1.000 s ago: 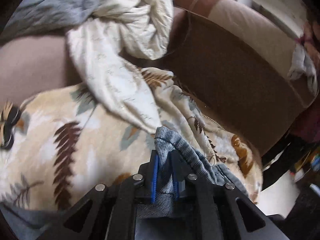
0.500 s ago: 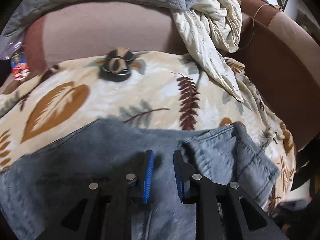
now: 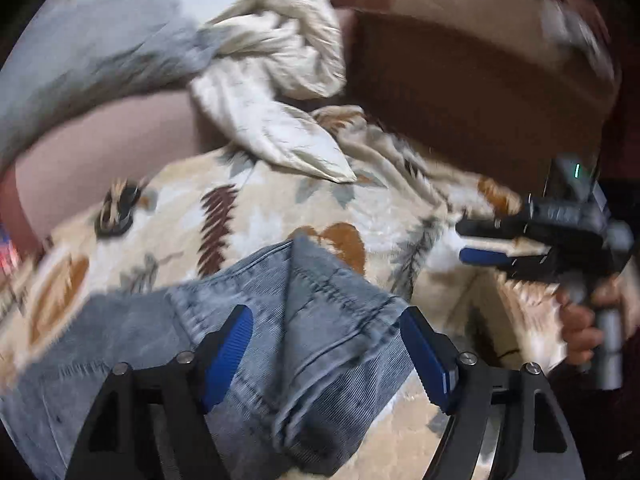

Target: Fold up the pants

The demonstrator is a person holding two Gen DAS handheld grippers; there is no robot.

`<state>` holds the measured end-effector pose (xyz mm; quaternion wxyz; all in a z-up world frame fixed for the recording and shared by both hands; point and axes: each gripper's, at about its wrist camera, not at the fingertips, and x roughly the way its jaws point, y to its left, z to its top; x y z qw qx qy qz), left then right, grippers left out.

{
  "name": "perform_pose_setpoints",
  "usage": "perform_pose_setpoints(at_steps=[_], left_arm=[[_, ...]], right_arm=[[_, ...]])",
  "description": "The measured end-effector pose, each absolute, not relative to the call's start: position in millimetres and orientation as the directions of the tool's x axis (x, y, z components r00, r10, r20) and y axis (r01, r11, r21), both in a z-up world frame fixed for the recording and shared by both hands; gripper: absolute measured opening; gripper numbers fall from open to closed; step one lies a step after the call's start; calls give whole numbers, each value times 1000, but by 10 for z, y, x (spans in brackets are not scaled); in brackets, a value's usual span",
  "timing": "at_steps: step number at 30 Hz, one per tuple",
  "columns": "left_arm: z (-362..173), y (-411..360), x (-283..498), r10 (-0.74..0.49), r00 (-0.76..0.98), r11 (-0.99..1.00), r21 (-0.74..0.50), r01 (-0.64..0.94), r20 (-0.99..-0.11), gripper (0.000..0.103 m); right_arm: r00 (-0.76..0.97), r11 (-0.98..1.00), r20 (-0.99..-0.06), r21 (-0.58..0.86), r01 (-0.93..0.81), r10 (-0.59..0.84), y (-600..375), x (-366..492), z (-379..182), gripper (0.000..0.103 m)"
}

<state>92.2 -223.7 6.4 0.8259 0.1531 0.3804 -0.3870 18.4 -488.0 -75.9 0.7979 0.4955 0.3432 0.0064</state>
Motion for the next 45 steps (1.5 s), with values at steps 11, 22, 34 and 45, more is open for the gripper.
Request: perform_pose_setpoints(at_steps=[11, 22, 34, 45], left_arm=[[-335, -2829, 851, -366, 458, 581, 186, 792, -810, 43], [-102, -2347, 1617, -449, 344, 692, -77, 718, -825, 24], [-347, -1124, 1959, -461, 422, 878, -332, 344, -781, 54], [-644, -1794, 1032, -310, 412, 842, -45, 538, -857, 55]], right_arm=[[752, 523, -532, 799, 296, 388, -4825, 155, -731, 52], [710, 579, -549, 778, 243, 440, -4549, 290, -750, 52], [677, 717, -593, 683, 138, 435, -4055, 466, -671, 52], [632, 726, -619, 676, 127, 466, -3726, 706, -796, 52]])
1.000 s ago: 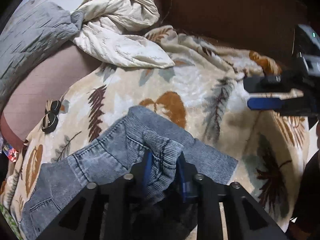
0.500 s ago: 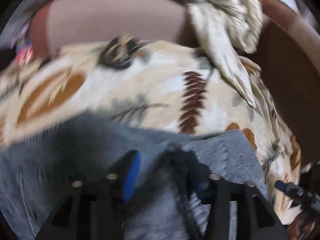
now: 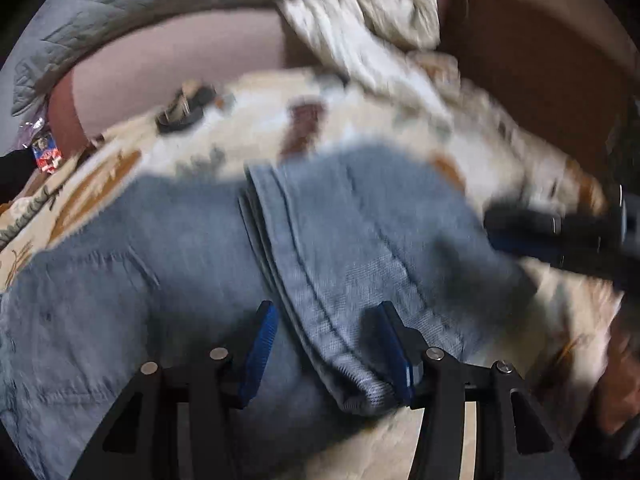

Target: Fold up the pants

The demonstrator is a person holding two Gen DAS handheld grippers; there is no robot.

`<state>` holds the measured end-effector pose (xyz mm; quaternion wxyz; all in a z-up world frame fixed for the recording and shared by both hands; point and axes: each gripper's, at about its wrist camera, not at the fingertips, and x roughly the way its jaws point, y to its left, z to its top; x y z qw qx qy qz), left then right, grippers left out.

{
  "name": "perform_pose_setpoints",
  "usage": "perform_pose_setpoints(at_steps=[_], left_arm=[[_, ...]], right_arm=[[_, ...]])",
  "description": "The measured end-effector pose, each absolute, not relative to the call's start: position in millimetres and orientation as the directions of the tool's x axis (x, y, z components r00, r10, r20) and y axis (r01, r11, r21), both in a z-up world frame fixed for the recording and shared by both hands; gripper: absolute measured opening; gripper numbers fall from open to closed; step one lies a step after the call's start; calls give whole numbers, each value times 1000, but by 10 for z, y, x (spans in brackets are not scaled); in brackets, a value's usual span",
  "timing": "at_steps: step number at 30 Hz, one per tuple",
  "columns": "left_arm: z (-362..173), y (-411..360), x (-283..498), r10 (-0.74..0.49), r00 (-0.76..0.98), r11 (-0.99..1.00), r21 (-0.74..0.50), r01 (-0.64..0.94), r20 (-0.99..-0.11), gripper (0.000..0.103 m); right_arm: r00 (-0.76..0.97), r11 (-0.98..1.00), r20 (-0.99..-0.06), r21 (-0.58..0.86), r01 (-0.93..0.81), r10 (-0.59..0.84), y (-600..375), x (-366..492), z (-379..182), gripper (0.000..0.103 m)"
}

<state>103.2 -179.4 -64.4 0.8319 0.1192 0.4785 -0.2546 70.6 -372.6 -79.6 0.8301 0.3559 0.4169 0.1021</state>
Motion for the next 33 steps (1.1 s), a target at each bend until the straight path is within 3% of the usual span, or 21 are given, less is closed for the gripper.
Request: perform_pose_setpoints(at_steps=[3, 7, 11, 14, 15, 17, 19, 22, 24, 27, 33], left_arm=[[-681, -1689, 996, -346, 417, 856, -102, 506, -840, 56], [-559, -1458, 955, -411, 424, 865, -198, 462, -807, 56], [-296, -982, 705, -396, 563, 894, -165, 415, -726, 56], [-117, -405, 490, -274, 712, 960, -141, 241, -647, 58], [-75, -217, 405, -224, 759, 975, -149, 167, -612, 65], [-6, 249, 199, -44, 848, 978, -194, -71, -528, 79], [15, 638, 60, 109, 875, 928, -268, -260, -472, 80], [-40, 985, 51, 238, 814, 846, -299, -442, -530, 89], [-151, 1166, 91, 189, 785, 798, -373, -473, -590, 89], [-312, 1242, 127, 202, 730, 748, -378, -545, -653, 89], [-486, 1221, 223, 140, 730, 740, -419, -526, -669, 91]], right_arm=[[541, 731, -690, 656, 188, 480, -3700, 797, -1047, 50], [546, 737, -692, 650, 187, 472, -3699, 798, -1010, 52], [547, 784, -721, 595, 175, 425, -3590, 811, -962, 54], [546, 825, -739, 546, 144, 394, -3465, 849, -940, 62], [547, 840, -746, 526, 133, 381, -3424, 859, -937, 66], [550, 875, -761, 473, 107, 344, -3329, 873, -922, 69], [555, 908, -776, 411, 85, 299, -3244, 859, -914, 71], [562, 950, -795, 307, 49, 228, -3123, 807, -876, 71], [574, 964, -798, 261, 53, 185, -3028, 777, -774, 72], [599, 957, -766, 290, -3, 234, -2734, 824, -526, 73], [485, 917, -796, 209, -341, 362, -1249, 1359, -137, 73]])
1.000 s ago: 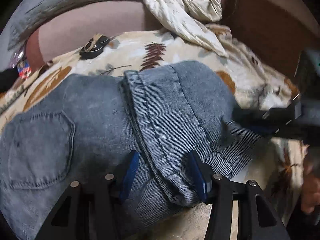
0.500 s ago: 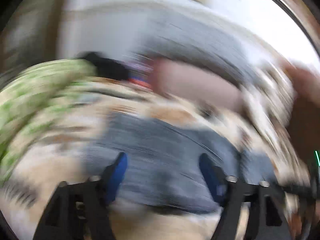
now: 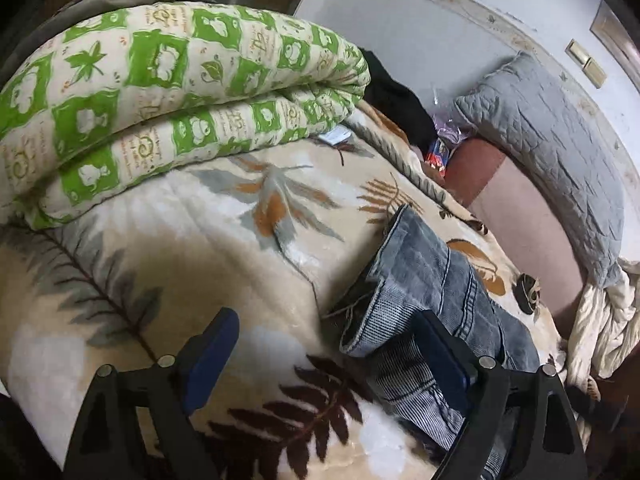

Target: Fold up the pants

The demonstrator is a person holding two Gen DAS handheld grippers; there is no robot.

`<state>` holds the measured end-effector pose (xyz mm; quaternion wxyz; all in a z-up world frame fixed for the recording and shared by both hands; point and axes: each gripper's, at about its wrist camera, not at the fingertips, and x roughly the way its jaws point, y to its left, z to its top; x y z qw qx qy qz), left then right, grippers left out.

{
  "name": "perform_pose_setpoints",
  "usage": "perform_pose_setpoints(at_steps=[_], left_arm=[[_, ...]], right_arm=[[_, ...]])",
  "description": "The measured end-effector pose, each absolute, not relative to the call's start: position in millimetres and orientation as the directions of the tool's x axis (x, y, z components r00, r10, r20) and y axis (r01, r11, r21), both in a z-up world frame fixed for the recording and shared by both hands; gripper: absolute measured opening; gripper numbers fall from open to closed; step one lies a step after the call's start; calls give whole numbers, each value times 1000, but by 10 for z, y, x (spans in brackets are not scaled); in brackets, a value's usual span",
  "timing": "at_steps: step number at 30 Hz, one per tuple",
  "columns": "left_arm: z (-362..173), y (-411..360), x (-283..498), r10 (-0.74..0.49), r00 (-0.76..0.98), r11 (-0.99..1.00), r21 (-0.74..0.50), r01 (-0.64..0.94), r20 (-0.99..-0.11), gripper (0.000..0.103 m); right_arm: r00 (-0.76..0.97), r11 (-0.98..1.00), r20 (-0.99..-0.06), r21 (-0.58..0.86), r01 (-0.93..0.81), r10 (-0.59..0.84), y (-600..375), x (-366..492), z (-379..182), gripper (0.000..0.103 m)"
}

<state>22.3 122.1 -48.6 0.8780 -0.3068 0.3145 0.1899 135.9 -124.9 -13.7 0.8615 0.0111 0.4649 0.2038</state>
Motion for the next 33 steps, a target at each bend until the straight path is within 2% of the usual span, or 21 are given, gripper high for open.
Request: perform_pose_setpoints(at_steps=[5, 8, 15, 21, 24, 25, 26, 27, 28, 29, 31, 33], left_arm=[[-648, 1307, 375, 29, 735, 724, -493, -483, -677, 94], [-679, 1318, 408, 16, 742, 711, -514, -480, -671, 98], [-629, 1397, 332, -15, 790, 647, -608, -460, -613, 99], [-680, 1365, 405, -17, 779, 690, -571, -444, -626, 99], [-709, 1344, 433, -12, 780, 709, -556, -435, -626, 99], [-714, 1328, 447, -11, 783, 725, -545, -422, -622, 99], [-722, 1318, 459, -9, 784, 738, -533, -414, -621, 96], [-736, 1317, 479, -13, 783, 751, -523, -403, -621, 78], [-764, 1324, 512, -38, 780, 758, -527, -385, -624, 65], [-791, 1334, 538, -59, 772, 757, -533, -378, -633, 52], [-788, 1345, 523, -64, 784, 759, -541, -363, -617, 34], [-744, 1330, 531, -77, 793, 770, -541, -338, -605, 24]], right_arm=[[404, 847, -825, 156, -508, 395, -183, 1910, 0, 73], [360, 826, -860, 117, -551, 362, 239, 2205, -116, 73], [311, 789, -887, 92, -607, 342, 934, 2679, -383, 73], [273, 716, -940, -46, -696, 205, 1330, 2814, -736, 73], [256, 726, -954, -63, -685, 159, 1316, 2860, -952, 73], [255, 736, -949, -38, -676, 185, 1284, 2857, -978, 71], [251, 739, -945, -16, -674, 208, 1265, 2852, -974, 63], [241, 741, -942, 10, -672, 232, 1246, 2847, -959, 46], [257, 752, -938, 6, -659, 233, 1224, 2836, -924, 38], [269, 758, -936, -5, -652, 226, 1207, 2827, -905, 20], [294, 769, -932, -27, -639, 212, 1167, 2802, -849, 13], [326, 784, -919, -29, -620, 223, 1103, 2767, -725, 11]])
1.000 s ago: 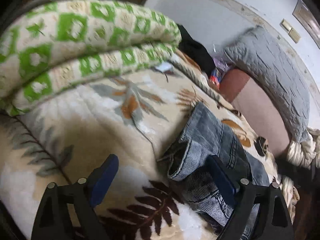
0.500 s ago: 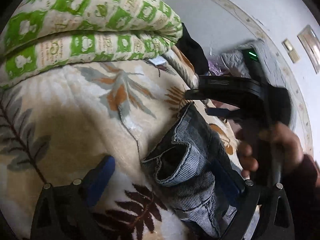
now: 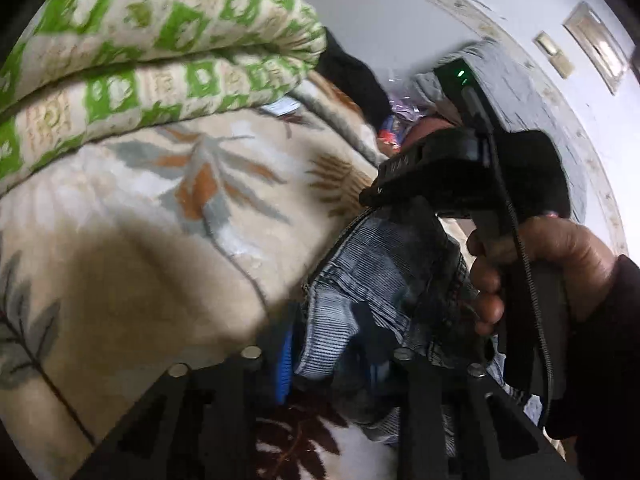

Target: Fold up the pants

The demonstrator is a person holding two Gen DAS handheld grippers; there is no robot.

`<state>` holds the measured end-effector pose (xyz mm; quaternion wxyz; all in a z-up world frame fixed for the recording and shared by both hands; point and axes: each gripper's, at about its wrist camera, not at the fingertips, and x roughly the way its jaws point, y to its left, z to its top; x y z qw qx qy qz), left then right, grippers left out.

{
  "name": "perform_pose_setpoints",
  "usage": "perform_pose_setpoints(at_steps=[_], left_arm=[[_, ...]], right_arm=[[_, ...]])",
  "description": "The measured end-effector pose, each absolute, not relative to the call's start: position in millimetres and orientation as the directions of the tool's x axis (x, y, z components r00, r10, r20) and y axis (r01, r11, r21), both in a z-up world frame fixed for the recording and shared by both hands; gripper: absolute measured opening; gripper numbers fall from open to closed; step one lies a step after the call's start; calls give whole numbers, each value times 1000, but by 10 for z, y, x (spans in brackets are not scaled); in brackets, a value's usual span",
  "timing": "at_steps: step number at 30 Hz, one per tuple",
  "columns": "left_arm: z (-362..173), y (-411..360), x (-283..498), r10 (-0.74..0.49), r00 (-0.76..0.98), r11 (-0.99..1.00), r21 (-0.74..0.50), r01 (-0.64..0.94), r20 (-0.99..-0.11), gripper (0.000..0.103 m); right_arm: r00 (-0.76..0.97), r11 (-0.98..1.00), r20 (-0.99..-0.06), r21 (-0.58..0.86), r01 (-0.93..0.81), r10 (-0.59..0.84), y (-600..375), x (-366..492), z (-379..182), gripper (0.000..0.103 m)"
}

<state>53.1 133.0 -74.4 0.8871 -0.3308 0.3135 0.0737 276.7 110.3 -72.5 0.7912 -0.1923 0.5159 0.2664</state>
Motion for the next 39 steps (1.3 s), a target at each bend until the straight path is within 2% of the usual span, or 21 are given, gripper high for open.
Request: perform_pose_setpoints(at_steps=[5, 10, 14, 19, 22, 23, 28, 32, 36, 39], left_arm=[[-568, 1247, 455, -87, 841, 794, -547, -264, -534, 20], [-237, 959, 295, -84, 906, 868, -477, -137, -414, 19], [64, 527, 102, -134, 947, 928, -372, 16, -291, 19], [281, -153, -173, -241, 950, 957, -213, 199, -197, 19], [283, -646, -294, -335, 919, 940, -149, 308, -209, 17], [275, -790, -323, -365, 905, 930, -133, 343, -218, 13], [147, -1602, -423, -512, 801, 851, -58, 521, -309, 11], [26, -1999, -370, -547, 757, 817, -29, 577, -358, 11], [-84, -2254, -292, -579, 708, 780, -21, 625, -404, 10], [-133, -2399, -256, -599, 678, 759, -32, 650, -426, 10]], right_arm=[[386, 807, -876, 6, -590, 288, 857, 2647, -327, 11], [475, 840, -803, 57, -540, 360, 409, 2502, 128, 11], [562, 861, -710, 122, -494, 423, -197, 2315, 491, 11], [624, 869, -617, 239, -433, 480, -1056, 2064, 753, 11], [653, 874, -582, 291, -389, 484, -1629, 1916, 759, 11], [662, 878, -576, 309, -366, 479, -1874, 1867, 714, 11], [679, 874, -564, 407, -266, 470, -2727, 1807, 386, 11], [671, 850, -559, 479, -218, 487, -3189, 1890, 60, 11], [695, 796, -501, 579, -175, 516, -3616, 1896, -212, 11], [701, 780, -497, 610, -136, 511, -3840, 1950, -299, 11]])
